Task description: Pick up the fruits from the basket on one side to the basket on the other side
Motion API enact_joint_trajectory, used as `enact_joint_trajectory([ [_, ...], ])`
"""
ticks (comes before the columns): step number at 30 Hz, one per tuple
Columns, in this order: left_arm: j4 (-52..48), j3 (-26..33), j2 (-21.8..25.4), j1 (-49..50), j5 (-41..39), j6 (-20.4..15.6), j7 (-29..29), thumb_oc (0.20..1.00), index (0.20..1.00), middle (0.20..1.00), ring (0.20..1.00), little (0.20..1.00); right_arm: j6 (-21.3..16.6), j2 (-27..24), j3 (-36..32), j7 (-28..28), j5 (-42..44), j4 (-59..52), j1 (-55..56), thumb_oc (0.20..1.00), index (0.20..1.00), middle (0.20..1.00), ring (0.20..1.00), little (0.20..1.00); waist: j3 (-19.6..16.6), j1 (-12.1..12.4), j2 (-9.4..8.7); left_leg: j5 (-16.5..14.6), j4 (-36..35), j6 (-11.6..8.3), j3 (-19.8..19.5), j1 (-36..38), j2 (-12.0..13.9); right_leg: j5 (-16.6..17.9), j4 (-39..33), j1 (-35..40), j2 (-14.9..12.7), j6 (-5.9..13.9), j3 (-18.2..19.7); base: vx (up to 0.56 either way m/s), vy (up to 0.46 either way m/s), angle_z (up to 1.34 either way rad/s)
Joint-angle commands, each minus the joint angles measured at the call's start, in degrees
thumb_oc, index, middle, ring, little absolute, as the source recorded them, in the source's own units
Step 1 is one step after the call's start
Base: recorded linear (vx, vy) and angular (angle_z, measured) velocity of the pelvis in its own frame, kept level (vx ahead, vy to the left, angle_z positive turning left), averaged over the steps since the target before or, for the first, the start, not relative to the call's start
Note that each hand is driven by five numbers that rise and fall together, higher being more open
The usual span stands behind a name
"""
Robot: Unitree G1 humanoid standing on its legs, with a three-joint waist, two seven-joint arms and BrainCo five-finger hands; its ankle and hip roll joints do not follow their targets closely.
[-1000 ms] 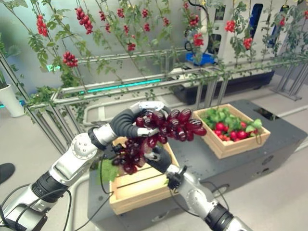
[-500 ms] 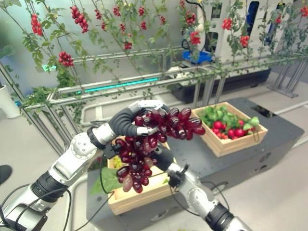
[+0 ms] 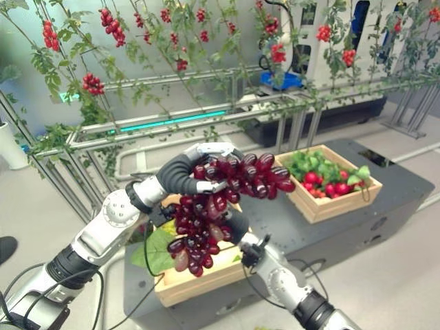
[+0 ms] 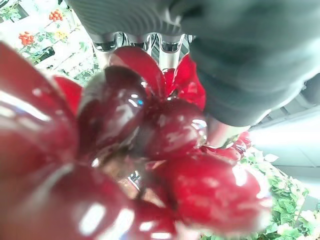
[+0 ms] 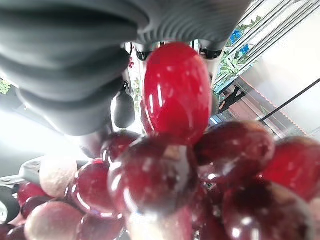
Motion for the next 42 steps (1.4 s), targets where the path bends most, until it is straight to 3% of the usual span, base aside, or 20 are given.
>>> enact_joint_trajectory([
  [1, 2.8, 5.9, 0.2, -3.5, -2.0, -3.5, 3.1, 0.2, 0.2, 0.2, 0.2, 0.2, -2.4, 2.4, 0.3, 1.8, 1.2, -3.1, -1.4, 1.0, 1.0, 1.0, 1.0, 1.0, -1.2, -0.5, -3.92, -3.7, 1.7, 3.17, 1.1, 1.1, -3.7, -4.1, 7.1, -0.9, -2.0, 3.93, 2.8, 0.0, 0.0, 0.0],
  [28, 4.1, 7.5, 0.2, -3.0, -2.1, -3.3, 2.3, 0.2, 0.2, 0.2, 0.2, 0.2, -3.0, -2.4, -4.6, 1.8, -2.1, -6.5, -3.3, 1.0, 1.0, 1.0, 1.0, 1.0, -1.3, -0.4, -4.45, -4.0, 1.8, 3.18, 1.1, 1.3, -3.2, -4.5, 7.3, -0.9, -1.8, 3.91, 2.9, 0.0, 0.0, 0.0],
  [42, 4.0, 8.0, -0.5, -2.3, -1.8, -2.8, 2.2, 0.2, 0.2, 0.2, 0.2, 0.2, -3.7, -1.7, -5.1, 1.7, -1.5, -12.2, -7.4, 1.0, 1.0, 1.0, 1.0, 1.0, -1.4, -0.1, -4.33, -4.1, 1.8, 3.3, 1.0, 1.4, -3.2, -4.6, 7.3, -0.9, -1.7, 3.73, 3.0, 0.0, 0.0, 0.0],
])
